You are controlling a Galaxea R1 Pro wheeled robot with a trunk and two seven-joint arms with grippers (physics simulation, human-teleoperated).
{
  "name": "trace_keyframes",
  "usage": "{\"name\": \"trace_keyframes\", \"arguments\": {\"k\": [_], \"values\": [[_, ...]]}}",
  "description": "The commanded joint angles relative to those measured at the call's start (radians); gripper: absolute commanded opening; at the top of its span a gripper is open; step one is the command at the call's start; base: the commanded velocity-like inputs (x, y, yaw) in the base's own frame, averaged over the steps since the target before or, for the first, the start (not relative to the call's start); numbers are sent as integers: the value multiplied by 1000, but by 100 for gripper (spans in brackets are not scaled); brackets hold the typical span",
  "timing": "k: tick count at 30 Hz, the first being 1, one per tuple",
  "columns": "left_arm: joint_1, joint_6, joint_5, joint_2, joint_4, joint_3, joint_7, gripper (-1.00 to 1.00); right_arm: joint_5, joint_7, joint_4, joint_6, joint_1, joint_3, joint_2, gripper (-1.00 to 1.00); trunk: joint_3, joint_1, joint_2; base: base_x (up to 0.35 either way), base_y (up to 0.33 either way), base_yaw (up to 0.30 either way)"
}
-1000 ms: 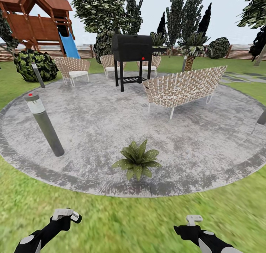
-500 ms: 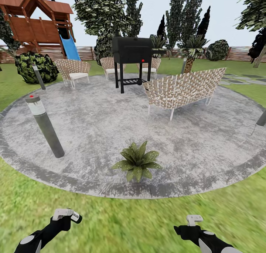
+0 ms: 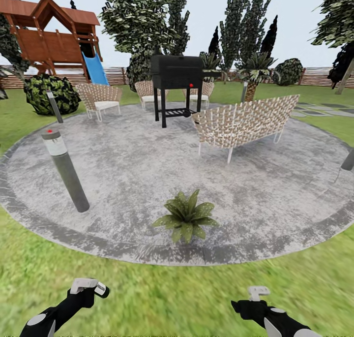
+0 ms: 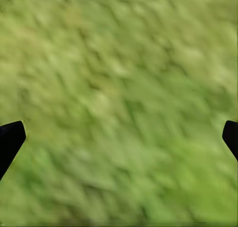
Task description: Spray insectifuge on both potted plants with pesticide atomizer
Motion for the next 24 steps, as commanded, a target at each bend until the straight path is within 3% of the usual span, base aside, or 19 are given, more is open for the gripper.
{"name": "trace_keyframes", "arguments": {"k": [1, 8, 12, 24], "values": [[-1, -6, -10, -1, 0, 8, -5, -100, -10, 3, 2, -4, -1, 8, -1, 100, 1, 0, 0, -123, 260, 0], [-1, -6, -10, -1, 2, 8, -4, -100, -10, 3, 2, -4, -1, 8, -1, 100, 12, 0, 0, -111, 263, 0], [-1, -6, -11, -1, 2, 8, -3, -100, -10, 3, 2, -4, -1, 8, -1, 100, 18, 0, 0, -22, 74, 0], [-1, -6, -12, -2, 3, 8, -4, -100, -10, 3, 2, -4, -1, 8, -1, 100, 38, 0, 0, -1, -258, 0]]}}
